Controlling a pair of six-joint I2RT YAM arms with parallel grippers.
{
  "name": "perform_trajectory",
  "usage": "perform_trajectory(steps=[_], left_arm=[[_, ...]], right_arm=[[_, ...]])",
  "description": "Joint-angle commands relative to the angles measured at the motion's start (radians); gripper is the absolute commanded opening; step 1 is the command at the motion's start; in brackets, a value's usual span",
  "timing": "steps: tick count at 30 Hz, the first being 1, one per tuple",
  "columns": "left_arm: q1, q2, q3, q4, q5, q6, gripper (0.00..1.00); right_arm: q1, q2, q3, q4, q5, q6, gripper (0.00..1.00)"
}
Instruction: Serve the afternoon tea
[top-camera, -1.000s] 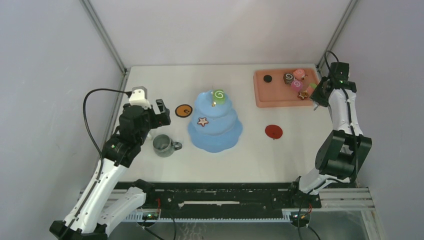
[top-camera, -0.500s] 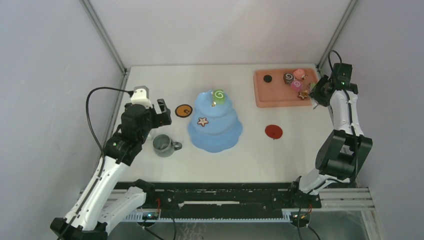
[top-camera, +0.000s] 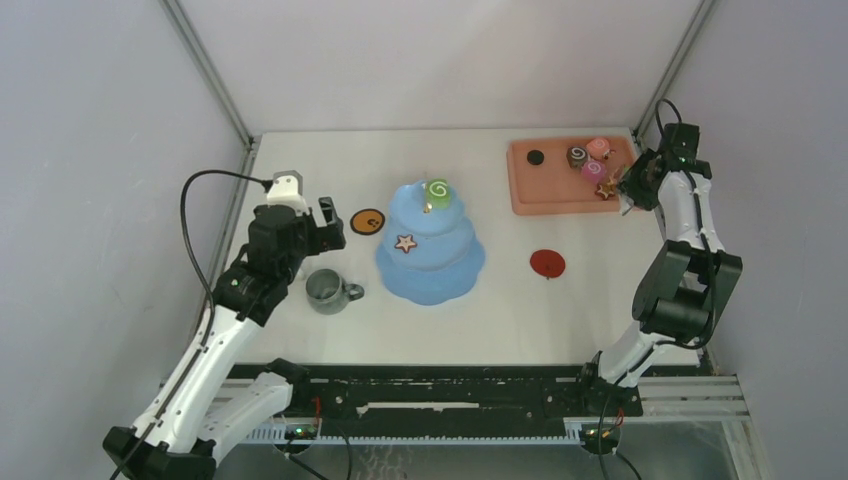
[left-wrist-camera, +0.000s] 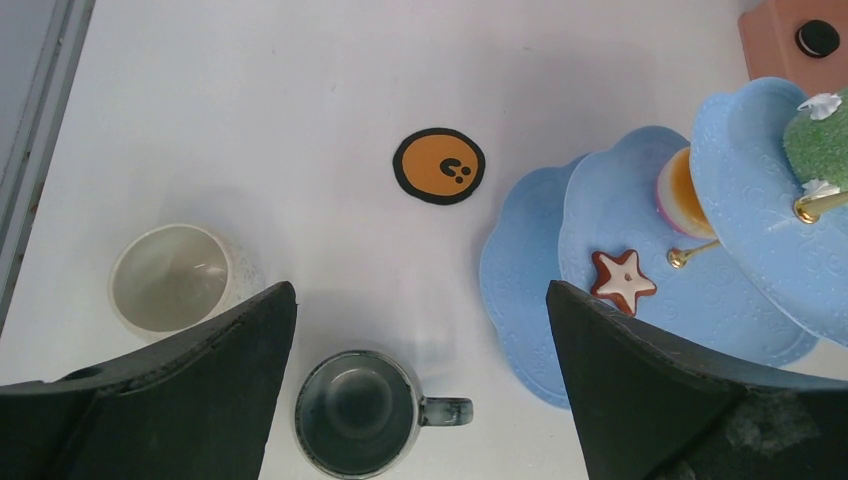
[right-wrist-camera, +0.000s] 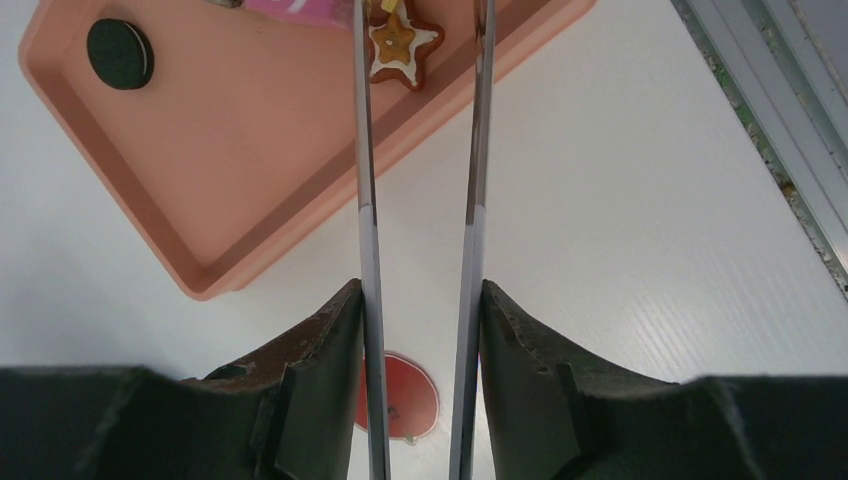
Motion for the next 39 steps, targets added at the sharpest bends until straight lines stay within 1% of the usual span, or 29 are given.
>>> perform_trajectory(steps=[1, 6, 8, 9, 12, 14, 17, 22, 29, 33, 35, 39], left_arm=[[0.005, 0.013, 0.028, 0.028, 0.002, 0.007, 1.0], [0.005, 0.02, 0.032, 0.03, 0.0, 0.009, 1.0], [0.005, 0.022, 0.031, 0.03, -0.002, 0.009, 1.0], [0.005, 0.023, 0.029, 0.03, -0.002, 0.008, 1.0], [0.005, 0.025, 0.025, 0.033, 0.001, 0.004, 1.0], [0.005, 0.024, 0.023, 0.035, 0.001, 0.004, 1.0], [0.005, 0.021, 0.021, 0.036, 0.001, 0.003, 1.0], [0.005, 0.01, 0.011, 0.036, 0.002, 0.004, 1.0], [0.006, -0.008, -0.002, 0.034, 0.004, 0.004, 1.0], [0.005, -0.021, -0.005, 0.03, 0.001, 0.003, 1.0], [0.005, -0.026, -0.006, 0.031, 0.002, -0.003, 1.0], [0.005, -0.023, 0.004, 0.026, 0.017, -0.018, 1.0]], right_arm=[[0.005, 0.021, 0.055, 0.031, 0.019, 0.021, 0.51], [0.009, 0.045, 0.059, 0.039, 0.019, 0.016, 0.51], [0.009, 0.043, 0.056, 0.042, 0.021, 0.014, 0.5], [0.008, 0.04, 0.053, 0.044, 0.025, 0.013, 0.46], [0.007, 0.028, 0.049, 0.045, 0.023, 0.009, 0.29], [0.007, 0.017, 0.045, 0.044, 0.018, 0.007, 0.15], [0.007, 0.002, 0.038, 0.042, 0.006, 0.001, 0.0], [0.007, -0.03, 0.025, 0.036, -0.003, 0.002, 0.0], [0.011, -0.131, -0.011, 0.039, -0.015, 0.008, 0.0], [0.015, -0.197, -0.03, 0.027, -0.049, 0.018, 0.0], [0.024, -0.238, -0.052, 0.02, -0.087, 0.023, 0.0], [0.075, -0.335, -0.129, 0.011, -0.112, 0.014, 0.0]])
